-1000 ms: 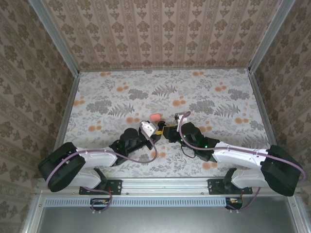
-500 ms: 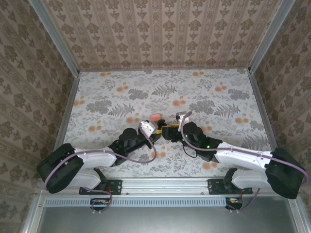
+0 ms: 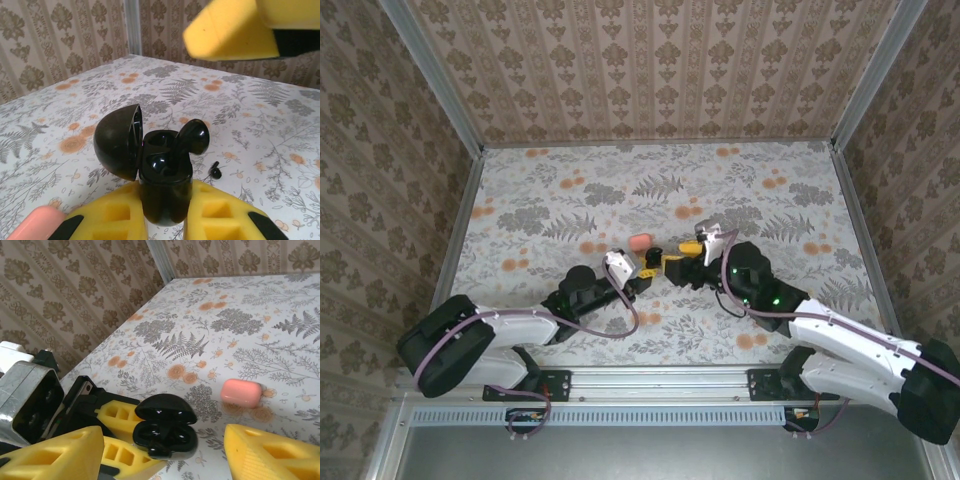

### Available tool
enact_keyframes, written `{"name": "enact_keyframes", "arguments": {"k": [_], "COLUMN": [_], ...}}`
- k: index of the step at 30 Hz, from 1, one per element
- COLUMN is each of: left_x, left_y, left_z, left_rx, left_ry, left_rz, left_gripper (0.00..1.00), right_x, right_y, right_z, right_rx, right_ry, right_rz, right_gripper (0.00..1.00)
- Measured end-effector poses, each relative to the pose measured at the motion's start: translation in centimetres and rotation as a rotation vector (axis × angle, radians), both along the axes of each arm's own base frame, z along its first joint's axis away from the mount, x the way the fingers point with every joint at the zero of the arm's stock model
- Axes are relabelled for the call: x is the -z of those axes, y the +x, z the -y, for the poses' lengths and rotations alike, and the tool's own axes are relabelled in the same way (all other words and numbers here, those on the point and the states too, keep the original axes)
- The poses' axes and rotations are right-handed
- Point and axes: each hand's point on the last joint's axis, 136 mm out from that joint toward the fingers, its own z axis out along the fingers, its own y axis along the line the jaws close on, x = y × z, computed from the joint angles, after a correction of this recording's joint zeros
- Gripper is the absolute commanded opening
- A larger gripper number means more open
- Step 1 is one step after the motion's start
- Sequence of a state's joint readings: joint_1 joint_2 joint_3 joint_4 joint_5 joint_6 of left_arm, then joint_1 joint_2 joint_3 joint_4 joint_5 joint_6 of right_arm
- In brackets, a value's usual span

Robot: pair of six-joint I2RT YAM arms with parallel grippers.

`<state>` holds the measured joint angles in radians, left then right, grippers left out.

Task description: Insert wireless bluetooth earbuds into charging case

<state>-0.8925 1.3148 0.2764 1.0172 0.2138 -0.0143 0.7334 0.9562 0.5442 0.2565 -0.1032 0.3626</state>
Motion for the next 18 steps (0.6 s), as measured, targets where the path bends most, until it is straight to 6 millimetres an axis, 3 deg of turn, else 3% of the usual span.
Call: {"name": "enact_keyframes", "arguments": {"k": [7,18], "left_x": [-0.1,-0.6], "left_y": [-1.5,-2.9], "left_z": [0.7,1.2], "left_rx": [0.109,0.200], "left_ry": [-0.018,-0.031], "left_rz": [0.019,0.043], "left_gripper": [0.15,0.14], "right_x": [-0.7,1.1], "right_y": [-0.9,-3.8], "right_z": [1.0,0.3], "right_rx": [-0.181,-0.472], "right_ry": [-0.094,-0.318], "right_rz": [0.145,0.418], "right_gripper": [0.59,0.50]}}
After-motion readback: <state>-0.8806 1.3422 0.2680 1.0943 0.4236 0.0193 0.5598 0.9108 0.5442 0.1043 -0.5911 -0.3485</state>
